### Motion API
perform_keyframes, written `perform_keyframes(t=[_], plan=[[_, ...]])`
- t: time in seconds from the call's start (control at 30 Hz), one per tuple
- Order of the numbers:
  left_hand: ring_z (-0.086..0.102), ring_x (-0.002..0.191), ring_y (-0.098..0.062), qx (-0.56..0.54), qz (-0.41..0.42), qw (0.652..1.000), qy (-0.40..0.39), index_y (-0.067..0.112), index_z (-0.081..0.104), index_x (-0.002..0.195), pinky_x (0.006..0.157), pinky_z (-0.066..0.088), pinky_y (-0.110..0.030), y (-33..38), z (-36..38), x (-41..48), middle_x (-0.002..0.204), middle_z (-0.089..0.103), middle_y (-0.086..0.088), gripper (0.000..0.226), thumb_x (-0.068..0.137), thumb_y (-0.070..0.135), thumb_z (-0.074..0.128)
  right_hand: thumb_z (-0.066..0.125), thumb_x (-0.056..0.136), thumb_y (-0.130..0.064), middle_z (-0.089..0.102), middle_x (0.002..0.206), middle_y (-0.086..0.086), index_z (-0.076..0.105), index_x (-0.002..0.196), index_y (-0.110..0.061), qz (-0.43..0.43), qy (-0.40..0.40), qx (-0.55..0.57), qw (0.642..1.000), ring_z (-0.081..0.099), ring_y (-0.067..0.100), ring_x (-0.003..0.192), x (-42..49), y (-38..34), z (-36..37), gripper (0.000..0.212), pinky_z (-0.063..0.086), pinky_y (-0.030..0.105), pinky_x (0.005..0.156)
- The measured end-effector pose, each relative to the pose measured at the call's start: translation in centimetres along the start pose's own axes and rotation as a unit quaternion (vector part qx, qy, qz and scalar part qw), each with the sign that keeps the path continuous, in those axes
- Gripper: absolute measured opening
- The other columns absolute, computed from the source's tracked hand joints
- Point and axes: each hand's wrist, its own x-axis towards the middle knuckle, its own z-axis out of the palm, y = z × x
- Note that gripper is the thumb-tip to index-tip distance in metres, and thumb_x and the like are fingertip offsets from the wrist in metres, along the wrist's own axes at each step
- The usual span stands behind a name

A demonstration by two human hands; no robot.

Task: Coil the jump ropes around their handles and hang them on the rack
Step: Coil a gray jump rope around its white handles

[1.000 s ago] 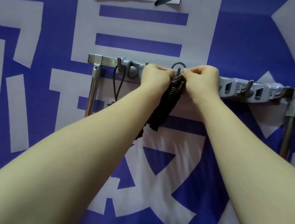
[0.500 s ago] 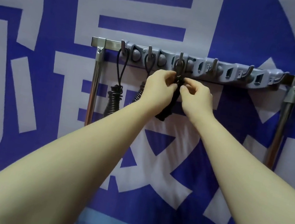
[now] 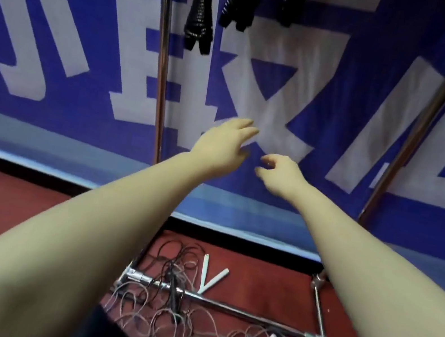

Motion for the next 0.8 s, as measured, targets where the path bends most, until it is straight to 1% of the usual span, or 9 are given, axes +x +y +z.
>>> perform_keyframes(t=[0.07,0.17,0.2,0.27,0.33,0.4,0.47,0.6,0.8], plan=[[0.032,0.143,-0.022,0.002,-0.038,0.996,-0.075,0.015,0.040,0.148,0.110,0.034,-0.037,-1.1,3.3,-3.0,0.158,0.031,-0.002,0.054,0.097,0.021,0.055,0.061,0.093,-0.019,0.054,0.140,0.012,0.050,0.139,-0.006,0.027,-0.074,-0.042,0.996,0.059,0.024,0.115,-1.8,2.6,3.3,0.049,0.041,0.024,0.090],[0.035,0.141,-0.024,-0.008,-0.094,0.979,-0.180,0.015,0.038,0.149,0.112,0.033,-0.040,-3.2,8.4,-7.1,0.155,0.037,-0.005,0.058,0.096,0.026,0.057,0.063,0.092,-0.022,0.063,0.128,0.012,0.061,0.127,-0.002,0.057,-0.191,-0.119,0.973,0.059,0.027,0.115,-4.1,6.2,7.7,0.040,0.043,0.026,0.094],[0.038,0.140,-0.025,-0.015,-0.116,0.970,-0.215,0.015,0.039,0.148,0.111,0.034,-0.039,-3.8,10.1,-8.5,0.154,0.040,-0.005,0.058,0.095,0.027,0.059,0.063,0.093,-0.022,0.067,0.116,0.012,0.064,0.123,-0.001,0.068,-0.232,-0.129,0.962,0.063,0.026,0.107,-5.0,7.2,9.0,0.037,0.046,0.022,0.086],[0.044,0.135,-0.026,-0.035,-0.158,0.952,-0.260,0.013,0.045,0.145,0.109,0.037,-0.037,-5.1,13.3,-10.8,0.148,0.048,-0.008,0.057,0.092,0.028,0.063,0.062,0.095,-0.021,0.064,0.085,0.008,0.064,0.120,0.002,0.080,-0.301,-0.166,0.936,0.057,0.016,0.069,-6.4,8.8,11.4,0.034,0.043,0.009,0.050],[0.050,0.130,-0.028,-0.065,-0.205,0.932,-0.290,0.010,0.051,0.139,0.105,0.040,-0.033,-5.9,16.1,-13.0,0.141,0.054,-0.011,0.053,0.090,0.026,0.064,0.060,0.096,-0.023,0.057,0.084,0.009,0.064,0.120,0.003,0.088,-0.350,-0.204,0.910,0.044,0.013,0.058,-7.2,10.7,13.8,0.036,0.029,0.010,0.034],[0.055,0.124,-0.030,-0.084,-0.248,0.914,-0.310,0.006,0.059,0.129,0.096,0.043,-0.029,-6.8,18.7,-14.8,0.131,0.061,-0.014,0.043,0.091,0.024,0.062,0.060,0.095,-0.025,0.056,0.094,0.009,0.064,0.120,0.002,0.100,-0.381,-0.210,0.895,0.049,0.018,0.072,-7.4,13.0,16.2,0.037,0.032,0.014,0.040],[0.060,0.114,-0.031,-0.101,-0.290,0.896,-0.321,0.006,0.065,0.117,0.086,0.043,-0.028,-8.1,21.2,-16.2,0.117,0.066,-0.015,0.032,0.091,0.023,0.061,0.062,0.094,-0.025,0.059,0.091,0.009,0.066,0.117,0.002,0.119,-0.402,-0.201,0.885,0.051,0.019,0.079,-7.3,15.1,18.3,0.036,0.037,0.018,0.049],[0.058,0.081,-0.024,-0.176,-0.401,0.845,-0.307,0.007,0.068,0.102,0.070,0.042,-0.027,-10.6,25.8,-18.4,0.087,0.062,-0.009,0.020,0.090,0.023,0.067,0.065,0.092,-0.021,0.058,0.071,0.005,0.068,0.111,0.002,0.155,-0.401,-0.161,0.888,0.049,0.016,0.060,-6.0,18.3,21.5,0.030,0.040,0.023,0.052],[0.051,0.069,-0.025,-0.229,-0.513,0.782,-0.270,0.009,0.062,0.087,0.067,0.043,-0.031,-13.7,31.0,-18.5,0.065,0.055,-0.008,0.016,0.088,0.022,0.071,0.065,0.089,-0.016,0.070,0.104,0.014,0.071,0.108,-0.002,0.195,-0.364,-0.105,0.905,0.060,0.024,0.084,-1.6,21.7,26.0,0.024,0.052,0.030,0.077]])
